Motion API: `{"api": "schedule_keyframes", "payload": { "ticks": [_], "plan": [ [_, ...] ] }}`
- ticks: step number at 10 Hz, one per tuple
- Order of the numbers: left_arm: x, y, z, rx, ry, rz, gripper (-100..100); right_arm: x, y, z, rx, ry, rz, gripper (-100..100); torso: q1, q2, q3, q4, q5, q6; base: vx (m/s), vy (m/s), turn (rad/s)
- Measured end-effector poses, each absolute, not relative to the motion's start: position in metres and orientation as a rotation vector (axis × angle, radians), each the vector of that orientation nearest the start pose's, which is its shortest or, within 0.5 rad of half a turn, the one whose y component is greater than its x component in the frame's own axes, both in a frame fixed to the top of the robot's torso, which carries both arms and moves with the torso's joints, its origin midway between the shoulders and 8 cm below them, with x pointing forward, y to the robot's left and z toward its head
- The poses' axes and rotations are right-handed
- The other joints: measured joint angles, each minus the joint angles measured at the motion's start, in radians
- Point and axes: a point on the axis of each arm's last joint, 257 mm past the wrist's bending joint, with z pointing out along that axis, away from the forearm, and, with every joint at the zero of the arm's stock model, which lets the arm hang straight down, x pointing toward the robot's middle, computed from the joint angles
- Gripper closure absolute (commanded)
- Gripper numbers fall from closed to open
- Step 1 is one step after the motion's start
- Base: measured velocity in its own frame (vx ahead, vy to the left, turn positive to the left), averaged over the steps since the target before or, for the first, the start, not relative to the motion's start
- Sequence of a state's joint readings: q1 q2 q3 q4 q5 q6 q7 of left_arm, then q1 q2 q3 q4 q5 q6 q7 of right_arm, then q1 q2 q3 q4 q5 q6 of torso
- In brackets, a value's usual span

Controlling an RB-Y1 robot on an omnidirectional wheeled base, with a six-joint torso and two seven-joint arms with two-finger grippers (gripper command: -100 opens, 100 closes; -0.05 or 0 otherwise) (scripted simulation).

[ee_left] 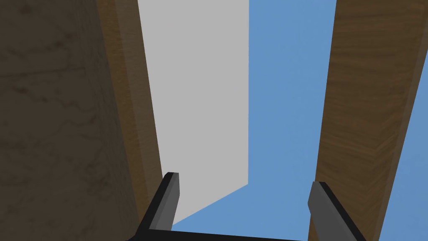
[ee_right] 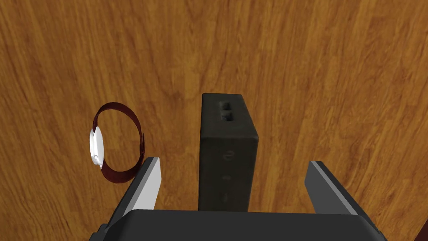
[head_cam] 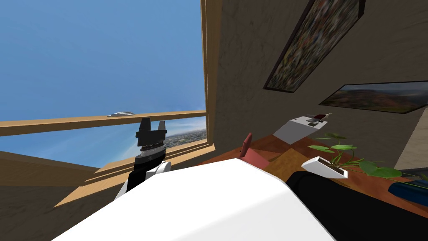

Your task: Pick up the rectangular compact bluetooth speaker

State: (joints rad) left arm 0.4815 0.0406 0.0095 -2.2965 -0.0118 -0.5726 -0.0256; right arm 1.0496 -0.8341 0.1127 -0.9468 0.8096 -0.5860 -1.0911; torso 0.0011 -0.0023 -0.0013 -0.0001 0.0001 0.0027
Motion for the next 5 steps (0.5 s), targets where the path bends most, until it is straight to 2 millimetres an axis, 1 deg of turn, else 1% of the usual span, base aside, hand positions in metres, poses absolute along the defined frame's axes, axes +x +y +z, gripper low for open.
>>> {"api": "schedule_keyframes", "payload": {
  "ticks": [2, 3, 4, 5],
  "plan": [
    [0.329, 0.270, 0.051, -0.524, 0.583, -1.294, 0, -0.226, -0.516, -0.494, 1.966, 2.377, 0.110, -100, -0.002, 0.000, 0.000, 0.000, -0.001, 0.000, 0.006, -0.053, 0.020],
    [0.329, 0.270, 0.051, -0.524, 0.583, -1.294, 0, -0.228, -0.511, -0.500, 1.967, 2.375, 0.109, -100, -0.003, 0.000, 0.000, 0.000, -0.001, 0.000, 0.006, -0.026, 0.006],
    [0.329, 0.270, 0.051, -0.524, 0.583, -1.294, 0, -0.229, -0.510, -0.501, 1.965, 2.377, 0.109, 100, -0.002, 0.000, 0.000, 0.000, 0.000, 0.000, 0.000, 0.000, 0.000],
    [0.329, 0.270, 0.051, -0.524, 0.583, -1.294, 0, -0.229, -0.511, -0.501, 1.965, 2.377, 0.109, 100, 0.000, 0.000, 0.000, 0.000, 0.000, 0.000, 0.000, 0.000, 0.000]
  ]
}}
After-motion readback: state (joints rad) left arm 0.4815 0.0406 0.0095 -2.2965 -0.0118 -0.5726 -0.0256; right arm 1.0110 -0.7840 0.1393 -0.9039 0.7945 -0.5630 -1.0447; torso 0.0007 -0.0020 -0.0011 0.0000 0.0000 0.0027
